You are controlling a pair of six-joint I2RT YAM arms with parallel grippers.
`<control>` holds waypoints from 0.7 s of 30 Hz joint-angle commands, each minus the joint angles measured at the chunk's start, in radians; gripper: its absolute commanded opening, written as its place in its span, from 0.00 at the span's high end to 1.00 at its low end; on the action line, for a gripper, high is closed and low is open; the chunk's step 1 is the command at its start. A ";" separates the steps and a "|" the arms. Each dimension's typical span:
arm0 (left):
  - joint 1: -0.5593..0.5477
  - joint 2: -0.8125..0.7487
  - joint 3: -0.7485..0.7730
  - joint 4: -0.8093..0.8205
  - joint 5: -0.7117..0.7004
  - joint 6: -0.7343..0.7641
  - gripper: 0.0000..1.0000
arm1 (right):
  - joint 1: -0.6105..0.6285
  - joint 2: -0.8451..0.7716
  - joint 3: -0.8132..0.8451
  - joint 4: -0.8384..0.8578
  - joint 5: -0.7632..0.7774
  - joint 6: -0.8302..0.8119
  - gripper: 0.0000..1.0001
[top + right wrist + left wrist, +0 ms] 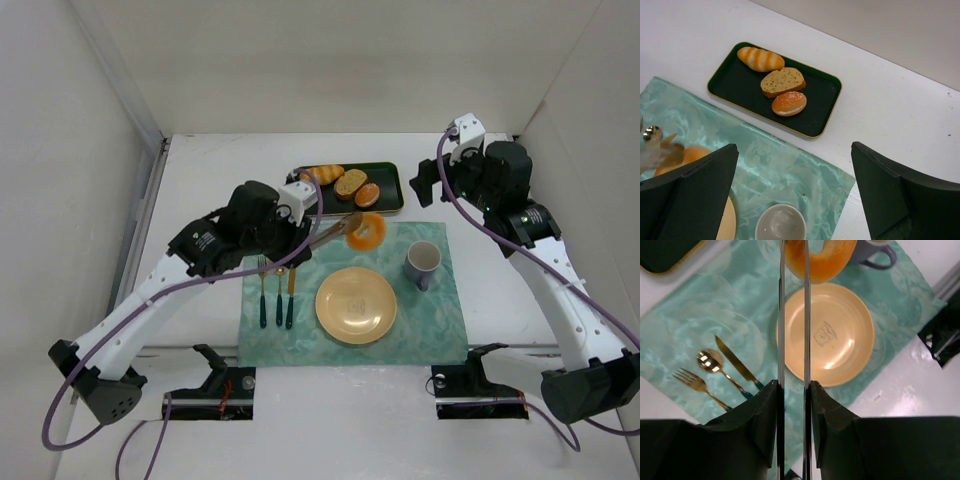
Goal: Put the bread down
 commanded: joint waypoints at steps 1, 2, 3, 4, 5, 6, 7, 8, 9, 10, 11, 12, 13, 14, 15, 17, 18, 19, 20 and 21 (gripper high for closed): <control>-0.069 -0.062 -0.044 -0.036 -0.026 -0.087 1.00 | -0.001 -0.030 -0.005 0.058 0.028 -0.008 0.00; -0.104 -0.062 -0.044 -0.063 -0.042 -0.104 1.00 | -0.001 -0.030 -0.005 0.058 0.028 -0.008 0.00; -0.121 -0.062 -0.053 -0.083 -0.082 -0.123 1.00 | -0.001 -0.030 -0.005 0.067 0.038 -0.008 0.00; -0.138 -0.049 -0.065 -0.096 -0.091 -0.140 1.00 | -0.001 -0.030 -0.005 0.067 0.038 -0.008 0.00; -0.171 -0.049 -0.081 -0.096 -0.092 -0.168 1.00 | -0.001 -0.030 -0.005 0.067 0.038 0.001 0.00; -0.188 -0.038 -0.108 -0.096 -0.092 -0.182 1.00 | -0.001 -0.030 -0.005 0.067 0.038 0.001 0.00; -0.205 -0.038 -0.119 -0.096 -0.092 -0.194 1.00 | -0.001 -0.030 -0.005 0.067 0.038 0.001 0.00; -0.237 -0.026 -0.119 -0.096 -0.092 -0.205 1.00 | -0.001 -0.030 -0.005 0.067 0.038 0.001 0.00; -0.251 -0.015 -0.131 -0.096 -0.092 -0.229 1.00 | -0.001 -0.030 -0.005 0.067 0.038 0.001 0.00; -0.262 -0.015 -0.140 -0.096 -0.102 -0.242 1.00 | -0.001 -0.030 -0.005 0.067 0.047 0.001 0.00; -0.262 -0.015 -0.141 -0.096 -0.114 -0.242 1.00 | -0.001 -0.030 -0.005 0.067 0.047 0.001 0.00; -0.279 -0.004 -0.141 -0.096 -0.115 -0.257 1.00 | -0.001 -0.030 -0.005 0.067 0.047 0.001 0.00; -0.291 -0.004 -0.153 -0.096 -0.124 -0.275 1.00 | -0.001 -0.030 -0.005 0.067 0.047 0.001 0.00; -0.291 0.005 -0.166 -0.096 -0.124 -0.276 1.00 | -0.001 -0.030 -0.005 0.067 0.047 0.001 0.00; -0.302 0.005 -0.167 -0.096 -0.124 -0.286 1.00 | -0.001 -0.039 -0.005 0.067 0.047 0.001 0.00; -0.313 0.014 -0.188 -0.096 -0.134 -0.300 1.00 | -0.001 -0.039 -0.005 0.067 0.047 0.001 0.00; -0.313 0.014 -0.188 -0.096 -0.134 -0.300 1.00 | -0.001 -0.039 -0.005 0.067 0.047 0.001 0.00; -0.323 0.025 -0.188 -0.096 -0.145 -0.309 1.00 | -0.001 -0.039 -0.005 0.067 0.047 0.001 0.00; -0.323 0.025 -0.188 -0.096 -0.145 -0.309 1.00 | -0.001 -0.039 -0.005 0.067 0.047 0.001 0.00; -0.323 0.037 -0.188 -0.108 -0.156 -0.309 0.99 | -0.001 -0.039 -0.005 0.067 0.047 0.001 0.00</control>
